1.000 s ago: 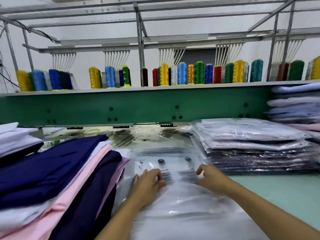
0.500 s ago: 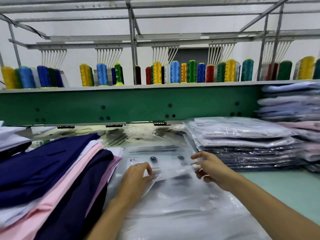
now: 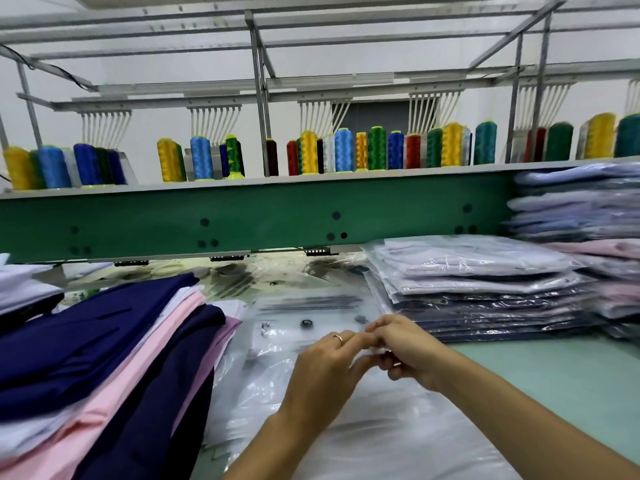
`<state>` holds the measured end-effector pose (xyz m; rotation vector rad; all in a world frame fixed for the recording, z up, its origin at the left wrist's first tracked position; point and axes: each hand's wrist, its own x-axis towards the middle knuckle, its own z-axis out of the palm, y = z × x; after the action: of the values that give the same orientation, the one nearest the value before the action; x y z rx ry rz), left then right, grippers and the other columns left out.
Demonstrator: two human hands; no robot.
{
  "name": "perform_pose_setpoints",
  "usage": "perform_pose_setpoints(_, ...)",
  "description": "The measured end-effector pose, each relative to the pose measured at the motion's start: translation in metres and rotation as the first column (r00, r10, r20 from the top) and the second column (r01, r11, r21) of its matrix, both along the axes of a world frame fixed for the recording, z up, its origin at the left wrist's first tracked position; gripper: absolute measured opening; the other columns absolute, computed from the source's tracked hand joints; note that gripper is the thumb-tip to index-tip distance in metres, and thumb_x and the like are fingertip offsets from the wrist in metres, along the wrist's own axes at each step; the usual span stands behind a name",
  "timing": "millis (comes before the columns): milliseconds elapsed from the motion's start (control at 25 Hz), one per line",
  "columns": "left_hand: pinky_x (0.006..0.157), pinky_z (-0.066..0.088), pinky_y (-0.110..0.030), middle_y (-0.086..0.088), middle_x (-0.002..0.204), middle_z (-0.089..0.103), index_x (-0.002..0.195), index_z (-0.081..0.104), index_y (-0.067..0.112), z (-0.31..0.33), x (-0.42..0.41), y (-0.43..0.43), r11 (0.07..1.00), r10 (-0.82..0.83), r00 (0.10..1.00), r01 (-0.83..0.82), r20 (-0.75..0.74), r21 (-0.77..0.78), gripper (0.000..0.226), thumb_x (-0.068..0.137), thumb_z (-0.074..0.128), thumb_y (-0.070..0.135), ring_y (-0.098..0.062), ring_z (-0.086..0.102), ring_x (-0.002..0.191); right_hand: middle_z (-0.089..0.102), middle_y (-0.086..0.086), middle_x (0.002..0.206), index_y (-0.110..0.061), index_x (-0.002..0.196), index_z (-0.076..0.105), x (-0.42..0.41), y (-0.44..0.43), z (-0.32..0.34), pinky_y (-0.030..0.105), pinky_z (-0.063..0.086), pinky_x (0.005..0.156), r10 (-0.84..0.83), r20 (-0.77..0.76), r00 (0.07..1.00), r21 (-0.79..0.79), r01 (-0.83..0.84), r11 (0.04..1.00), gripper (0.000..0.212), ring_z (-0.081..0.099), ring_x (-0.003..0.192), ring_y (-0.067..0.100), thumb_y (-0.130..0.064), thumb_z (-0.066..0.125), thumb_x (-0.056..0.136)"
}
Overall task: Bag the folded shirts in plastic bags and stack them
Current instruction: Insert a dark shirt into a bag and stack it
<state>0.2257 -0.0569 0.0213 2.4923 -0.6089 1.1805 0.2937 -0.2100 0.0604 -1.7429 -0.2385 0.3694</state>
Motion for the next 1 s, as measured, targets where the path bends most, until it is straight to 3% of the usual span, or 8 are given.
perform_pose_setpoints(120,0.055,0.049,-0.029,0.014,0.088,0.065,0.103,0.064,0.032,-0.001,0.003,0.0,0.997,0.013,0.994,-0.021,0.112,0.076,0.008,0.096,0.061,0.036,-0.01,0.058,0.073,0.05,0.001,0.058,-0.006,0.109,0.056,-0.005,0.003,0.001,0.022,0.028,0.041,0.037,0.056,0.998,-0.045,-0.035,0.998,0.017,0.041,0.044,0.01,-0.005,0.043,0.097)
perform_pose_setpoints(280,0.049,0.044,-0.028,0.013,0.079,0.063,0.1,0.06,0.034,-0.001,0.001,-0.004,0.994,0.067,0.993,-0.074,0.098,0.079,0.006,0.096,0.059,0.038,-0.009,0.057,0.073,0.048,0.001,0.059,-0.005,0.118,0.052,0.002,0.001,-0.002,0.022,0.026,0.039,0.071,0.057,0.996,-0.062,-0.067,0.996,0.018,0.036,0.043,0.009,-0.012,0.052,0.102)
perform_pose_setpoints(360,0.048,0.046,-0.03,0.011,0.073,0.061,0.103,0.056,0.035,-0.007,0.0,-0.001,0.991,0.13,0.991,-0.13,0.034,0.018,0.012,0.094,0.06,0.043,-0.009,0.056,0.07,0.046,0.003,0.06,-0.003,0.118,0.05,0.008,-0.001,-0.005,0.022,0.026,0.039,0.056,0.042,0.998,-0.065,-0.053,0.996,0.019,0.034,0.043,0.01,-0.015,0.053,0.103)
perform_pose_setpoints(560,0.068,0.051,-0.035,0.012,0.087,0.067,0.098,0.043,0.03,-0.016,-0.003,0.026,0.955,0.279,0.933,-0.294,-0.228,-0.035,0.019,0.096,0.053,0.046,-0.014,0.059,0.085,0.041,-0.001,0.054,-0.01,0.104,0.05,0.028,-0.018,-0.015,0.021,0.023,0.038,0.029,-0.003,1.0,-0.065,-0.029,0.997,0.009,0.029,0.043,0.011,-0.017,0.056,0.103)
perform_pose_setpoints(760,0.064,0.046,-0.034,0.009,0.085,0.064,0.093,0.04,0.03,-0.011,-0.022,0.064,0.902,0.394,0.845,-0.431,-0.361,-0.025,0.02,0.098,0.052,0.046,-0.018,0.059,0.083,0.036,-0.004,0.052,-0.013,0.098,0.047,0.042,-0.03,-0.018,0.021,0.02,0.038,0.059,-0.076,0.995,-0.107,-0.067,0.992,0.013,0.023,0.046,0.012,-0.015,0.06,0.101)
perform_pose_setpoints(880,0.063,0.05,-0.038,0.007,0.081,0.064,0.087,0.037,0.022,-0.01,-0.037,0.091,0.879,0.423,0.801,-0.476,-0.424,-0.023,0.018,0.098,0.051,0.026,-0.017,0.06,0.077,0.025,-0.003,0.058,-0.017,0.088,0.043,0.047,-0.036,-0.02,0.02,0.018,0.037,0.122,-0.169,0.978,-0.161,-0.149,0.976,0.02,0.016,0.049,0.012,-0.015,0.057,0.103)
perform_pose_setpoints(1000,0.062,0.044,-0.038,0.002,0.073,0.057,0.084,0.038,0.018,-0.006,-0.042,0.1,0.856,0.448,0.764,-0.516,-0.465,-0.023,0.019,0.096,0.05,0.008,-0.015,0.05,0.067,0.024,-0.002,0.059,-0.016,0.087,0.046,0.049,-0.039,-0.023,0.02,0.019,0.037,0.114,-0.183,0.976,-0.203,-0.151,0.968,0.019,0.016,0.048,0.011,-0.016,0.055,0.104)
